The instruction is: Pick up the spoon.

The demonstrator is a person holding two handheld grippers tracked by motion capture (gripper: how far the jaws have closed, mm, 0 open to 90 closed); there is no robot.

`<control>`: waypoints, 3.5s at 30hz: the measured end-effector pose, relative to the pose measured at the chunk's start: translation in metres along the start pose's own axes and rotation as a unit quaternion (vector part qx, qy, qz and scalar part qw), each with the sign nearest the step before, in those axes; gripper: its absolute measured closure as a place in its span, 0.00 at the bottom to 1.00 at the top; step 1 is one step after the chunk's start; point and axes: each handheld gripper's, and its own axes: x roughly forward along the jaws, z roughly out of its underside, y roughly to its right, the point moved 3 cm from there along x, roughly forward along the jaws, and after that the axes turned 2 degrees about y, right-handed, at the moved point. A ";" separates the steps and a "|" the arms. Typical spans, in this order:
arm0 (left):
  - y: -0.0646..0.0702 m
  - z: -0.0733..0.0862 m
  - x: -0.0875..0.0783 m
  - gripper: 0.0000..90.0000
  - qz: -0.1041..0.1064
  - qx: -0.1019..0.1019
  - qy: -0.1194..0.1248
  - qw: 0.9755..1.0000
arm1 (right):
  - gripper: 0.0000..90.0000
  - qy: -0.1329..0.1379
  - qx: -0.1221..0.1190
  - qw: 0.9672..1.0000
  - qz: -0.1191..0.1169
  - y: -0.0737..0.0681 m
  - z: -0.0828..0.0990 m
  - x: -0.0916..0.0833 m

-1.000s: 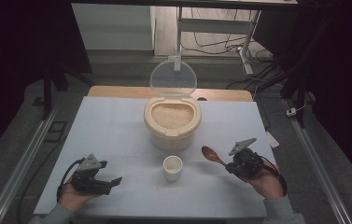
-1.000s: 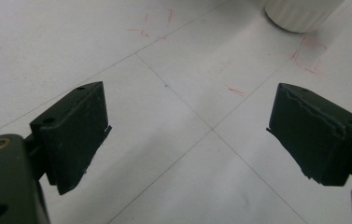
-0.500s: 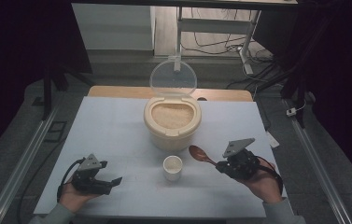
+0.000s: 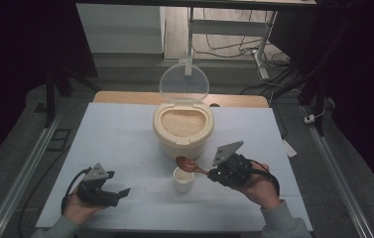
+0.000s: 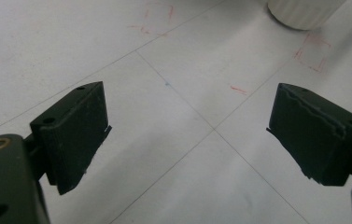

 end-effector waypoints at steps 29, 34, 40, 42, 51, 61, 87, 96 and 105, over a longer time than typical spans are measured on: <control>0.008 -0.016 -0.011 0.13 0.005 0.022 0.018 1.000 | 0.89 -0.015 -0.030 0.999 -0.014 -0.009 -0.018 0.031; 0.020 -0.041 -0.023 0.14 0.021 0.051 0.039 0.998 | 0.89 -0.018 -0.037 0.999 -0.014 -0.010 -0.020 0.033; 0.041 -0.070 -0.024 0.16 0.053 0.099 0.031 0.993 | 0.89 -0.020 -0.043 0.999 -0.014 -0.011 -0.022 0.033; 0.050 -0.080 -0.023 0.16 0.066 0.115 0.028 0.991 | 0.89 -0.014 -0.043 0.999 -0.015 -0.012 -0.022 0.034; 0.086 -0.124 -0.004 0.20 0.105 0.181 -0.004 0.978 | 0.89 -0.019 -0.061 0.998 -0.015 -0.019 -0.025 0.039; 0.099 -0.145 0.027 0.27 0.132 0.211 -0.048 0.967 | 0.89 -0.019 -0.081 0.996 -0.014 -0.026 -0.029 0.042; 0.112 -0.144 0.061 0.68 0.176 0.272 -0.151 0.934 | 0.89 -0.015 -0.144 0.989 -0.009 -0.035 -0.032 0.039; 0.114 -0.139 0.067 0.82 0.191 0.287 -0.172 0.923 | 0.89 0.010 -0.166 0.986 0.007 -0.041 -0.031 0.041; 0.115 -0.136 0.069 0.85 0.205 0.295 -0.172 0.917 | 0.88 0.015 -0.164 0.986 -0.005 -0.040 -0.030 0.043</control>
